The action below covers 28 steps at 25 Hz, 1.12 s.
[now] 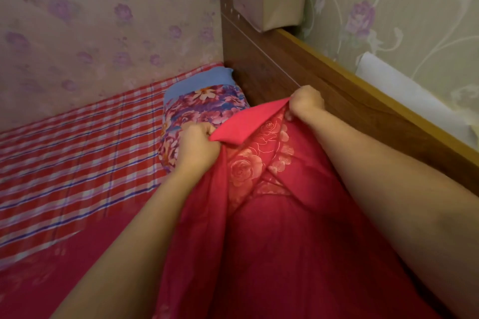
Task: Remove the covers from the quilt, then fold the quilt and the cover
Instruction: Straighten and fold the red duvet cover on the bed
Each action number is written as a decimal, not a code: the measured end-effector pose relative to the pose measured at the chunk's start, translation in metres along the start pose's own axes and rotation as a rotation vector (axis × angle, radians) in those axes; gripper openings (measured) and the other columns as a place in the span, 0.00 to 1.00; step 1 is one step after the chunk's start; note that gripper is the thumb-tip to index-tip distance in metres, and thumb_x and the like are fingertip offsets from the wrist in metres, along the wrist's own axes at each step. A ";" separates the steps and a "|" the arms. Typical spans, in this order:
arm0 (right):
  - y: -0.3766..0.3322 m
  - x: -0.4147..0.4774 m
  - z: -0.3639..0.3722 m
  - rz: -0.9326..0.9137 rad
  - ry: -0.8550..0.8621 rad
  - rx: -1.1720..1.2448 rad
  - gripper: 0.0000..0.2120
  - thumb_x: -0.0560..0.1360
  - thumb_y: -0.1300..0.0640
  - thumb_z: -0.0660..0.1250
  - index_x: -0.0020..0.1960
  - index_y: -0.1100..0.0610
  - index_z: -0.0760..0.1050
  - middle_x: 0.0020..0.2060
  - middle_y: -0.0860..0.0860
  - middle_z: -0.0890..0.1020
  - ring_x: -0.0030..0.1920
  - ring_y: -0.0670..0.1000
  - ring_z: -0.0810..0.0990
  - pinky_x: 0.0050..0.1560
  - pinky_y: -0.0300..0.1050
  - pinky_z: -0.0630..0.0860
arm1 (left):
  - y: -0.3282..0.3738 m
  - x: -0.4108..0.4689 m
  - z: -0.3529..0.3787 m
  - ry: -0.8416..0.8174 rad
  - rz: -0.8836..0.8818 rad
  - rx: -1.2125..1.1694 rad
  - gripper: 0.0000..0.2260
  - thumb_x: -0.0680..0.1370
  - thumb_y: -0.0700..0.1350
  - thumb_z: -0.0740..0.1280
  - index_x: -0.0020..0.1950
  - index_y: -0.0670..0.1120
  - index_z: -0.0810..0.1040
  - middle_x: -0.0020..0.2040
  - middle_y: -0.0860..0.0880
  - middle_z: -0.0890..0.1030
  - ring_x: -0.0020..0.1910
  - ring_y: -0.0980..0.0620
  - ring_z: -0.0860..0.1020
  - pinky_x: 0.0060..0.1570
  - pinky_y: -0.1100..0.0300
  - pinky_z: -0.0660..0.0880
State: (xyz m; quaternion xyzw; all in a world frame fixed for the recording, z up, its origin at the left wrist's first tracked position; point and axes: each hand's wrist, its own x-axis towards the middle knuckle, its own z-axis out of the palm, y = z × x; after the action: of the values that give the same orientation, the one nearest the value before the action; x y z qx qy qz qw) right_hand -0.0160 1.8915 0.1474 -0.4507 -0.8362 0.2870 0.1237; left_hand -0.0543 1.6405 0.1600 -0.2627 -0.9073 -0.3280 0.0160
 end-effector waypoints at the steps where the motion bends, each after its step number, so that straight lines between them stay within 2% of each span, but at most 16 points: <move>1: -0.006 0.005 0.003 -0.017 0.000 0.027 0.13 0.73 0.65 0.62 0.55 0.60 0.80 0.54 0.59 0.82 0.57 0.58 0.79 0.55 0.45 0.74 | 0.005 0.001 0.006 -0.029 -0.055 -0.089 0.09 0.71 0.36 0.70 0.33 0.46 0.75 0.34 0.46 0.79 0.36 0.51 0.76 0.35 0.60 0.67; 3: -0.008 0.007 0.017 -0.102 -0.012 0.130 0.15 0.77 0.63 0.58 0.62 0.58 0.75 0.58 0.58 0.79 0.61 0.58 0.76 0.57 0.43 0.71 | 0.008 0.001 0.020 -0.161 -0.205 -0.344 0.06 0.73 0.37 0.71 0.37 0.43 0.77 0.32 0.50 0.77 0.29 0.59 0.74 0.34 0.66 0.70; 4: -0.004 0.003 0.027 -0.150 -0.086 0.175 0.19 0.78 0.63 0.57 0.67 0.57 0.70 0.61 0.59 0.77 0.62 0.58 0.75 0.59 0.42 0.69 | 0.005 0.000 0.028 -0.218 -0.263 -0.454 0.07 0.74 0.38 0.70 0.37 0.43 0.76 0.31 0.50 0.78 0.28 0.58 0.75 0.35 0.66 0.72; 6: 0.012 -0.014 0.055 -0.192 -0.255 0.154 0.31 0.77 0.65 0.57 0.77 0.54 0.51 0.71 0.62 0.65 0.70 0.58 0.66 0.66 0.42 0.63 | -0.002 -0.005 0.048 -0.277 -0.374 -0.607 0.04 0.75 0.38 0.69 0.41 0.41 0.77 0.38 0.43 0.80 0.36 0.50 0.77 0.44 0.57 0.76; 7: 0.023 -0.022 0.069 -0.183 -0.266 0.108 0.36 0.76 0.67 0.57 0.77 0.53 0.44 0.74 0.61 0.57 0.74 0.58 0.60 0.70 0.43 0.59 | -0.005 -0.009 0.057 -0.295 -0.402 -0.664 0.01 0.75 0.37 0.68 0.45 0.40 0.78 0.42 0.40 0.80 0.40 0.47 0.77 0.48 0.52 0.76; 8: 0.034 -0.032 0.079 -0.159 -0.216 0.069 0.38 0.75 0.69 0.57 0.77 0.52 0.42 0.76 0.60 0.52 0.75 0.58 0.56 0.71 0.45 0.58 | -0.007 -0.012 0.066 -0.312 -0.413 -0.702 0.01 0.76 0.36 0.67 0.47 0.40 0.78 0.45 0.40 0.80 0.42 0.47 0.77 0.51 0.52 0.76; 9: 0.045 -0.040 0.087 -0.122 -0.137 0.039 0.38 0.75 0.69 0.58 0.77 0.53 0.44 0.76 0.59 0.53 0.74 0.59 0.59 0.69 0.47 0.61 | -0.008 -0.017 0.074 -0.328 -0.421 -0.727 0.03 0.76 0.34 0.66 0.47 0.41 0.77 0.45 0.41 0.80 0.43 0.47 0.77 0.52 0.52 0.75; 11: 0.062 -0.050 0.097 -0.022 -0.005 0.002 0.27 0.75 0.65 0.61 0.73 0.58 0.59 0.69 0.59 0.68 0.65 0.59 0.72 0.60 0.49 0.71 | -0.007 -0.023 0.085 -0.352 -0.430 -0.792 0.05 0.77 0.33 0.64 0.48 0.42 0.76 0.46 0.42 0.80 0.43 0.48 0.78 0.53 0.53 0.75; 13: 0.077 -0.049 0.103 0.113 -0.032 -0.014 0.15 0.76 0.59 0.64 0.62 0.62 0.73 0.59 0.60 0.78 0.59 0.60 0.78 0.54 0.49 0.74 | -0.002 -0.024 0.089 -0.366 -0.448 -0.901 0.07 0.78 0.32 0.62 0.48 0.42 0.77 0.43 0.44 0.81 0.40 0.51 0.80 0.49 0.58 0.77; 14: 0.084 -0.049 0.106 0.162 -0.075 -0.006 0.14 0.77 0.57 0.64 0.59 0.63 0.76 0.58 0.61 0.79 0.58 0.61 0.78 0.54 0.49 0.75 | 0.000 -0.024 0.088 -0.361 -0.460 -0.935 0.08 0.78 0.32 0.61 0.47 0.42 0.77 0.40 0.46 0.82 0.36 0.54 0.81 0.44 0.61 0.78; 16: 0.099 -0.049 0.115 0.192 -0.172 -0.005 0.15 0.77 0.55 0.64 0.58 0.64 0.77 0.58 0.61 0.79 0.59 0.60 0.77 0.55 0.48 0.74 | 0.003 -0.021 0.083 -0.352 -0.482 -0.967 0.08 0.78 0.32 0.61 0.46 0.41 0.77 0.37 0.48 0.82 0.31 0.58 0.81 0.35 0.67 0.78; 18: 0.107 -0.053 0.126 0.212 -0.266 -0.011 0.23 0.73 0.49 0.69 0.62 0.63 0.74 0.61 0.60 0.77 0.62 0.59 0.75 0.57 0.48 0.72 | 0.004 -0.021 0.078 -0.381 -0.506 -1.005 0.07 0.79 0.33 0.61 0.48 0.41 0.77 0.35 0.48 0.82 0.30 0.58 0.81 0.33 0.67 0.78; 20: 0.113 -0.052 0.138 0.248 -0.280 0.056 0.27 0.73 0.45 0.68 0.64 0.62 0.71 0.63 0.60 0.76 0.64 0.58 0.74 0.60 0.48 0.70 | 0.000 -0.022 0.075 -0.414 -0.532 -1.027 0.06 0.79 0.34 0.61 0.48 0.40 0.77 0.35 0.48 0.83 0.31 0.57 0.81 0.34 0.66 0.79; 22: 0.116 -0.043 0.143 0.283 -0.215 0.120 0.21 0.75 0.47 0.65 0.61 0.62 0.74 0.61 0.60 0.77 0.62 0.58 0.75 0.58 0.48 0.71 | -0.004 -0.022 0.073 -0.445 -0.541 -1.013 0.06 0.79 0.35 0.62 0.50 0.40 0.78 0.40 0.46 0.83 0.33 0.56 0.82 0.37 0.66 0.79; 25: 0.123 -0.034 0.149 0.280 -0.181 0.023 0.14 0.78 0.55 0.61 0.60 0.59 0.77 0.60 0.59 0.79 0.60 0.58 0.77 0.56 0.47 0.73 | -0.005 -0.025 0.072 -0.468 -0.542 -0.994 0.05 0.79 0.35 0.62 0.49 0.41 0.78 0.42 0.46 0.83 0.34 0.57 0.82 0.37 0.67 0.79; 28: 0.125 -0.039 0.157 0.187 -0.164 -0.107 0.14 0.80 0.58 0.56 0.60 0.58 0.76 0.60 0.59 0.78 0.60 0.59 0.77 0.57 0.48 0.73 | -0.009 -0.025 0.074 -0.501 -0.544 -1.018 0.06 0.79 0.36 0.62 0.51 0.41 0.78 0.42 0.47 0.83 0.35 0.57 0.82 0.39 0.66 0.79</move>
State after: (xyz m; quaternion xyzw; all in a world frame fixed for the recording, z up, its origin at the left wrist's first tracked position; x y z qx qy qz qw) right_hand 0.0176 1.8554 -0.0506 -0.5076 -0.8119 0.2884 0.0035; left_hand -0.0262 1.6674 0.0920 -0.0660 -0.6481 -0.6396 -0.4080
